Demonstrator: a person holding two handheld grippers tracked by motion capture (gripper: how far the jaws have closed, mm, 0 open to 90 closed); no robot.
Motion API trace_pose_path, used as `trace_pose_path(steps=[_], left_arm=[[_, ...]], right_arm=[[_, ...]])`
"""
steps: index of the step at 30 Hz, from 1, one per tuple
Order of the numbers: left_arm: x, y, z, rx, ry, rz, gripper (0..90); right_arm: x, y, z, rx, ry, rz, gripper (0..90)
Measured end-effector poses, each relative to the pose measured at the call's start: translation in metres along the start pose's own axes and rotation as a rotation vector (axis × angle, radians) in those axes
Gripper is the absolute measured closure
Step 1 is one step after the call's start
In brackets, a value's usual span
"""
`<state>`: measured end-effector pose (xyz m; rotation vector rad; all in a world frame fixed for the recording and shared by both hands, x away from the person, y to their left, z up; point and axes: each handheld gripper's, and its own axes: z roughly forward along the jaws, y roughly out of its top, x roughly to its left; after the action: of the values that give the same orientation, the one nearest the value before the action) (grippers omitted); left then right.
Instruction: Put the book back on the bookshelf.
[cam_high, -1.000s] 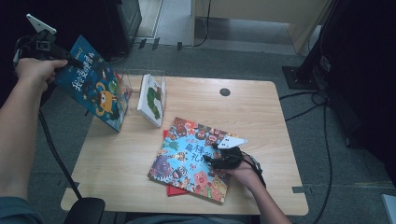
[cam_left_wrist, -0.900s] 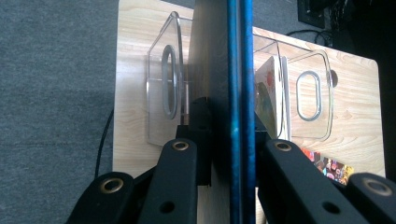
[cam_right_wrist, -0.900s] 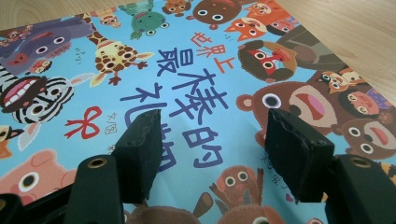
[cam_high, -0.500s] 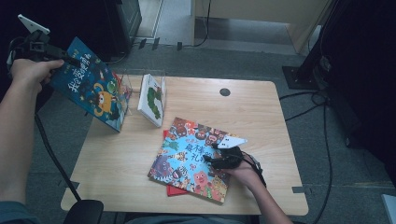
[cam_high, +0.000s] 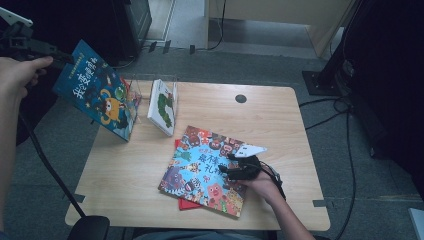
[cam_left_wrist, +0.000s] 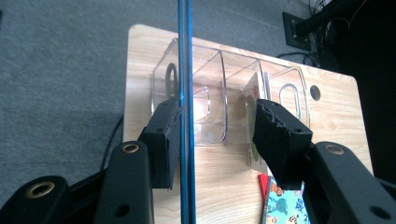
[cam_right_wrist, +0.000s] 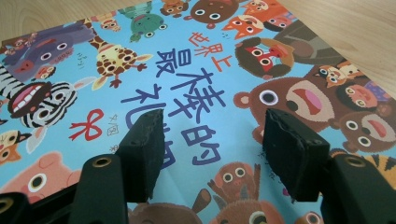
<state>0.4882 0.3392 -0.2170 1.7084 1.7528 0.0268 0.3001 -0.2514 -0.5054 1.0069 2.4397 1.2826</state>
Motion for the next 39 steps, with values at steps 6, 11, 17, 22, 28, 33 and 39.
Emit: trace_pose_path(steps=[6,11,17,22,28,33,39], left_arm=[[-0.018,-0.009,-0.019,-0.008,-0.026,0.042,52.8],[-0.033,-0.024,-0.014,0.02,-0.03,0.08,51.8],[-0.044,-0.048,0.002,0.042,-0.051,0.116,51.4],[-0.053,-0.072,0.019,0.055,-0.058,0.153,50.7],[-0.056,-0.1,0.04,0.077,-0.085,0.186,51.2],[-0.058,-0.118,0.059,0.094,-0.107,0.204,50.2],[-0.065,-0.137,0.083,0.122,-0.126,0.244,49.5]], right_arm=[[-0.001,0.002,-0.004,0.002,-0.009,0.001,41.5],[-0.003,0.003,-0.014,0.005,-0.013,-0.001,42.2],[-0.01,-0.001,-0.027,-0.002,-0.019,-0.01,43.9],[-0.018,-0.007,-0.033,-0.005,-0.031,0.009,46.3],[-0.022,-0.01,-0.034,0.001,-0.039,0.015,48.0],[-0.021,-0.012,-0.033,0.019,-0.035,-0.002,51.1],[-0.024,-0.017,-0.036,0.004,-0.051,0.015,55.6]])
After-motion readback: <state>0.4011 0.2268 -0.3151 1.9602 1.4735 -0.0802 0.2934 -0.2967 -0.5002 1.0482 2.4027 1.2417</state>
